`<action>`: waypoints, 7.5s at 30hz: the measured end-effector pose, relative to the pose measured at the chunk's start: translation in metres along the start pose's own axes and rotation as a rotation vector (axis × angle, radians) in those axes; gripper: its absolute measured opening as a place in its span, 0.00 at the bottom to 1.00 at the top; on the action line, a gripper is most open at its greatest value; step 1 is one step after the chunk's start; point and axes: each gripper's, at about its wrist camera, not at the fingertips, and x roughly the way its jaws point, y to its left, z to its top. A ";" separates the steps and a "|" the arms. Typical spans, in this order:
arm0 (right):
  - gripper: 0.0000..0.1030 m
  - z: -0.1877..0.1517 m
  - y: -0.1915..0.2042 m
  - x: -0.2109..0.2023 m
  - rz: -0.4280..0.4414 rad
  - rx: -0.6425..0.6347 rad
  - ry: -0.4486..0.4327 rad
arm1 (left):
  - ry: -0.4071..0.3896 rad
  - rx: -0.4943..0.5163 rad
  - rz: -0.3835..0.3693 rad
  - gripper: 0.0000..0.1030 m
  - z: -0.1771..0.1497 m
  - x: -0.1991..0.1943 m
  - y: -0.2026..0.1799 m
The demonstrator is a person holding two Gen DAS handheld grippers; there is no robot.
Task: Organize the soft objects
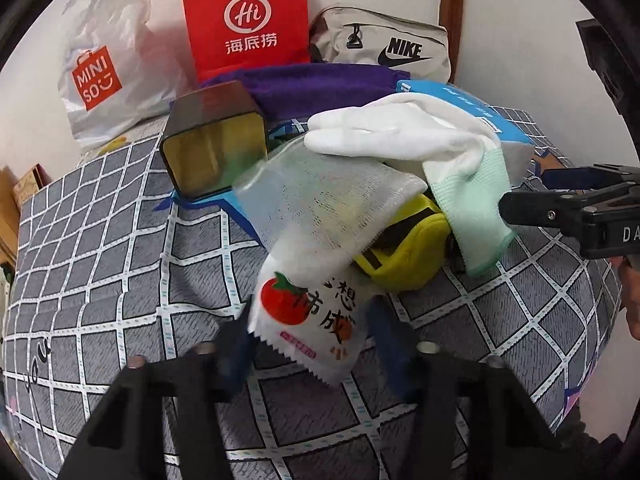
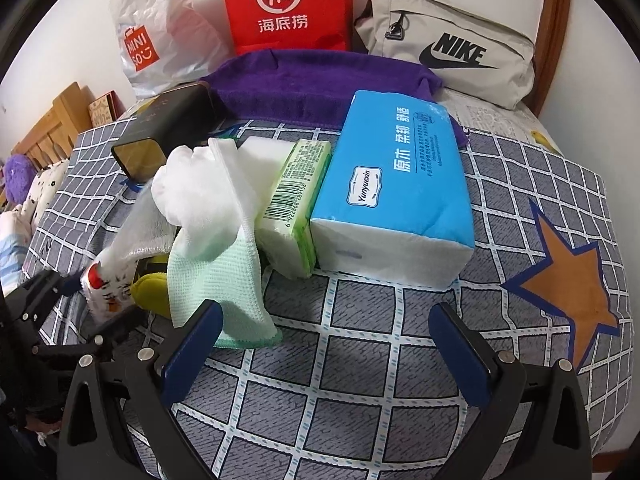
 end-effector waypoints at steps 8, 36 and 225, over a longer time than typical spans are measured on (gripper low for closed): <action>0.99 0.000 -0.003 -0.006 0.007 0.004 -0.013 | 0.004 -0.015 -0.081 0.10 0.001 -0.010 0.009; 0.29 0.021 0.031 0.006 0.185 -0.037 -0.049 | 0.039 -0.210 -0.017 0.08 0.006 -0.008 0.078; 0.18 0.257 -0.098 0.142 0.044 -0.015 0.007 | 0.061 -0.176 -0.087 0.04 0.312 0.183 0.123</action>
